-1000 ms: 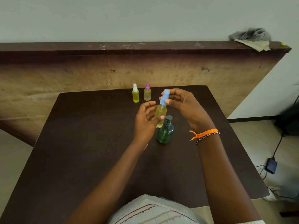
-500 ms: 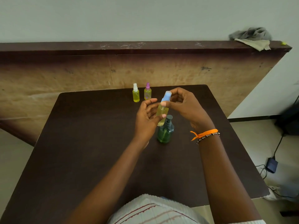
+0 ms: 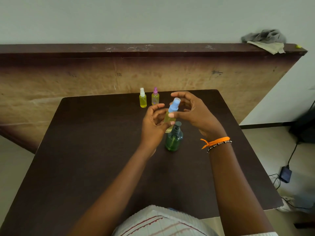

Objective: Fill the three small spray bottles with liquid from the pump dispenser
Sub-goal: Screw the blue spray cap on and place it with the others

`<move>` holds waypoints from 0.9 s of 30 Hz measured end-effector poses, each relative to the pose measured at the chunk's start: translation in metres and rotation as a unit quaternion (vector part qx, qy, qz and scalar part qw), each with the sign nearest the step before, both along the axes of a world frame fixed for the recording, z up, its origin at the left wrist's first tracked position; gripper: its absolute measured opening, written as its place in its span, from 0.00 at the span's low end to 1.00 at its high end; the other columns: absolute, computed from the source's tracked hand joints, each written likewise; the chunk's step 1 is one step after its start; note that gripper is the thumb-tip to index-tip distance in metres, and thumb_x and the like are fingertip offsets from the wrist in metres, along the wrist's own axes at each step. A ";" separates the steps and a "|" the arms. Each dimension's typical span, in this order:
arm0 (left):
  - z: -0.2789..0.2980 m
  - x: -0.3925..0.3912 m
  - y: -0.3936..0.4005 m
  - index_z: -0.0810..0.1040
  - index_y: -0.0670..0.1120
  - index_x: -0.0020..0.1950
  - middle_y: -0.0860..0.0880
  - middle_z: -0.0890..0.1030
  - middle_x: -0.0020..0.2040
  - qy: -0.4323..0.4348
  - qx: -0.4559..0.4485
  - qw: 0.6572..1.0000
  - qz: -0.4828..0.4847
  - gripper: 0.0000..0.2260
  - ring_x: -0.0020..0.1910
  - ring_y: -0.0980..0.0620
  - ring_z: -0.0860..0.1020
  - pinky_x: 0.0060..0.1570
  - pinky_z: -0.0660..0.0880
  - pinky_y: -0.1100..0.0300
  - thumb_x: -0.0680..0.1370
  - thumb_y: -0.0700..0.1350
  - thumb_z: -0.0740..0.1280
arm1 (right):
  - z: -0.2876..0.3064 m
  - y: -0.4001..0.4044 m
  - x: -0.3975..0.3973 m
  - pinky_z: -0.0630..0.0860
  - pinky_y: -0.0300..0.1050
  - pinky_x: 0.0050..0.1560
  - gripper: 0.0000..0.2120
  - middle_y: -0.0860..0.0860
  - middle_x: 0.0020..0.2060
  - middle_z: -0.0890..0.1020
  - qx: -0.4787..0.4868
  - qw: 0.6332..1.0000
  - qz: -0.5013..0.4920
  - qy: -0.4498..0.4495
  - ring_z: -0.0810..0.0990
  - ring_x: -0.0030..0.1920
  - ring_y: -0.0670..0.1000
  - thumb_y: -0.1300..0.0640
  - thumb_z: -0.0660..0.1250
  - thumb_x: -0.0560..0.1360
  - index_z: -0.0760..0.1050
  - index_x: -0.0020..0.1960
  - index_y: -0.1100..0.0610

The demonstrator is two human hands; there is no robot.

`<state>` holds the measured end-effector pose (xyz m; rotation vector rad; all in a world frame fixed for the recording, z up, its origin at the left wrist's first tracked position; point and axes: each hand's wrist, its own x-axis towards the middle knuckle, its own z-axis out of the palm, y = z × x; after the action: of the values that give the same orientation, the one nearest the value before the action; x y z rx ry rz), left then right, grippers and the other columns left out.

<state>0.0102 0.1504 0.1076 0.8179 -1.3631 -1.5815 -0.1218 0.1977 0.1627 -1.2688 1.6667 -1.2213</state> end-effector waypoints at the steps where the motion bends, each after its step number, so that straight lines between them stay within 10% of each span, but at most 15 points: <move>1: 0.000 0.000 0.000 0.70 0.42 0.60 0.49 0.81 0.51 0.000 0.001 1.000 0.003 0.26 0.50 0.56 0.80 0.52 0.78 0.59 0.66 0.27 0.71 | 0.000 0.001 -0.002 0.70 0.30 0.52 0.27 0.47 0.54 0.83 0.006 1.000 0.019 0.002 0.78 0.57 0.39 0.66 0.75 0.69 0.73 0.65 0.52; 6: 0.000 0.001 -0.001 0.70 0.43 0.59 0.51 0.80 0.51 -0.004 -0.004 1.000 0.004 0.26 0.52 0.57 0.80 0.53 0.78 0.59 0.65 0.27 0.71 | 0.002 0.003 -0.003 0.68 0.38 0.59 0.23 0.48 0.52 0.85 0.005 0.999 0.028 0.020 0.80 0.59 0.43 0.67 0.73 0.71 0.76 0.63 0.53; 13: 0.000 0.001 0.001 0.70 0.43 0.60 0.48 0.81 0.51 -0.007 0.000 1.000 0.000 0.26 0.51 0.54 0.81 0.49 0.78 0.60 0.66 0.28 0.72 | 0.001 0.000 0.000 0.68 0.19 0.47 0.31 0.50 0.55 0.82 0.006 0.999 0.037 0.020 0.78 0.53 0.37 0.66 0.76 0.68 0.72 0.68 0.55; 21: 0.005 0.001 -0.001 0.70 0.42 0.59 0.51 0.80 0.49 -0.014 -0.010 1.000 0.000 0.26 0.48 0.60 0.80 0.48 0.77 0.65 0.65 0.27 0.71 | -0.001 0.000 -0.004 0.76 0.54 0.64 0.23 0.53 0.47 0.84 -0.042 0.999 0.003 0.022 0.82 0.56 0.49 0.67 0.76 0.67 0.77 0.59 0.51; 27: 0.005 0.001 -0.002 0.71 0.44 0.59 0.50 0.81 0.50 -0.011 -0.006 1.000 0.001 0.24 0.51 0.55 0.81 0.52 0.78 0.60 0.66 0.29 0.72 | -0.006 -0.003 0.002 0.71 0.49 0.63 0.24 0.44 0.51 0.82 -0.030 0.999 0.008 0.029 0.79 0.56 0.43 0.61 0.77 0.68 0.75 0.60 0.47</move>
<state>0.0107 0.1488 0.1128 0.8304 -1.3859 -1.5658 -0.1194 0.1942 0.1570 -1.3644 1.6688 -1.2434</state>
